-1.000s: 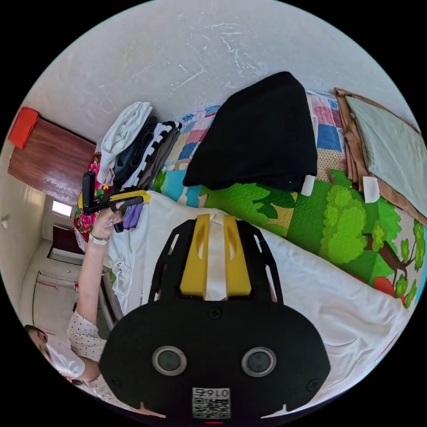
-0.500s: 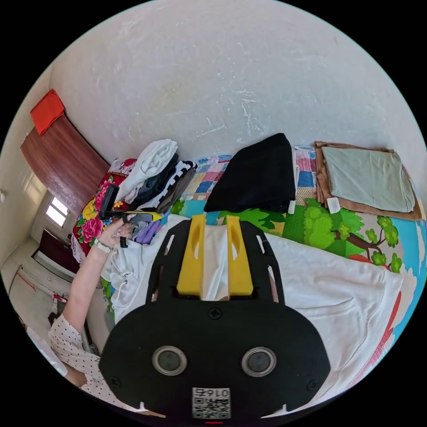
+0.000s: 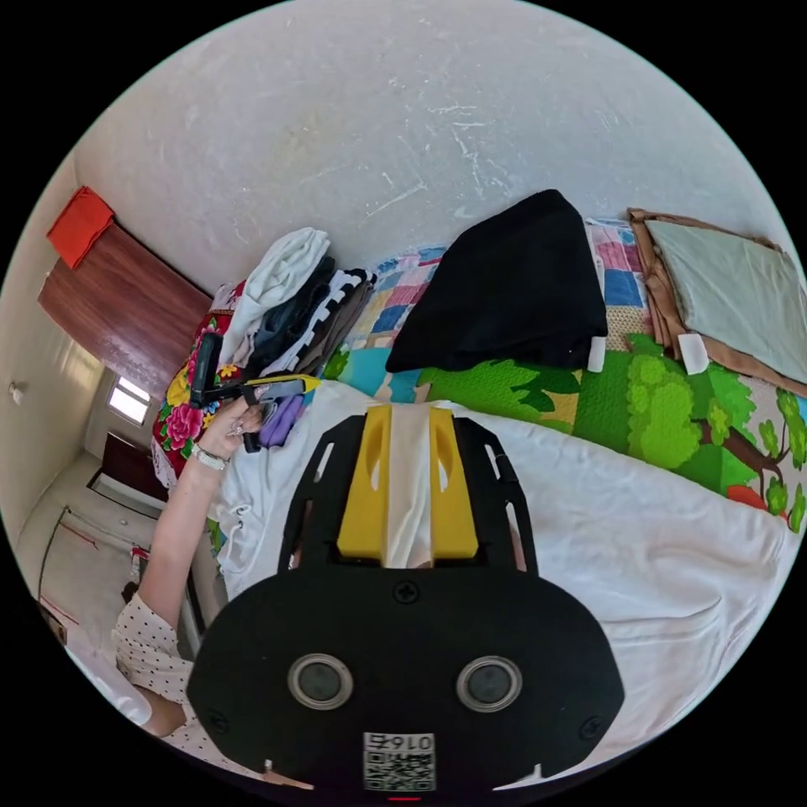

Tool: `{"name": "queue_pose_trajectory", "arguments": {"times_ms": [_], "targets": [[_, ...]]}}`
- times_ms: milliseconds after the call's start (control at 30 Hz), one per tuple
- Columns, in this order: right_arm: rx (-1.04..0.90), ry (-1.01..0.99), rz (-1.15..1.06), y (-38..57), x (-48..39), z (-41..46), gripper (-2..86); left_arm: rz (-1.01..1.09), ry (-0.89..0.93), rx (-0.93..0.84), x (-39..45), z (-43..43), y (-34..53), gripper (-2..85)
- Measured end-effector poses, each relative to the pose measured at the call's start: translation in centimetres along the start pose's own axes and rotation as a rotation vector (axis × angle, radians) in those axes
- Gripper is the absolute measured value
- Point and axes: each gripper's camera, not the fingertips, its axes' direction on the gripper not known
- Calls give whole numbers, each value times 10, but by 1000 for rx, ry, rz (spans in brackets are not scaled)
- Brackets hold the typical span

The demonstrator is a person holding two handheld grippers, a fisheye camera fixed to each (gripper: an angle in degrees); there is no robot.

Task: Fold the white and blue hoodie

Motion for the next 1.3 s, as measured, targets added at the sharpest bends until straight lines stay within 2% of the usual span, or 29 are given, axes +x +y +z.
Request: {"name": "queue_pose_trajectory", "arguments": {"times_ms": [100, 233, 500, 600, 633, 767, 933, 1033, 1100, 1167, 1200, 1233, 1300], "targets": [[-65, -5, 17, -2, 4, 15, 68, 15, -62, 7, 12, 0, -6, -10], [-119, 93, 50, -5, 3, 30, 74, 39, -106, -9, 25, -1, -11, -10], [-64, 20, 71, 2, -3, 31, 34, -15, -97, 31, 33, -25, -11, -10], [93, 19, 57, 8, -17, 16, 21, -42, -79, 41, 35, -27, -12, -10], [109, 22, 51, 10, -21, 14, 21, -50, -73, 34, 35, -25, -12, -10], [-72, 79, 61, 13, -19, 32, 51, -91, -89, 45, 43, -35, -15, -10], [70, 28, 58, 32, -19, -30, 77, -85, -170, 86, 67, -72, -18, -8], [140, 135, 75, 51, -19, -64, 74, 81, -208, 92, 119, -74, -26, -4], [108, 252, 74, 62, -21, -75, 77, 258, -130, 54, 175, -56, -37, 3], [58, 511, 119, 77, -21, -84, 87, 364, -73, 28, 217, -39, -46, 26], [48, 571, 135, 81, -20, -86, 88, 421, -52, 20, 241, -27, -53, 43], [32, 650, 160, 88, -19, -88, 90, 440, -49, 14, 252, -21, -56, 50], [29, 663, 189, 96, -15, -91, 92, 453, -79, -9, 280, 0, -71, 70]]}}
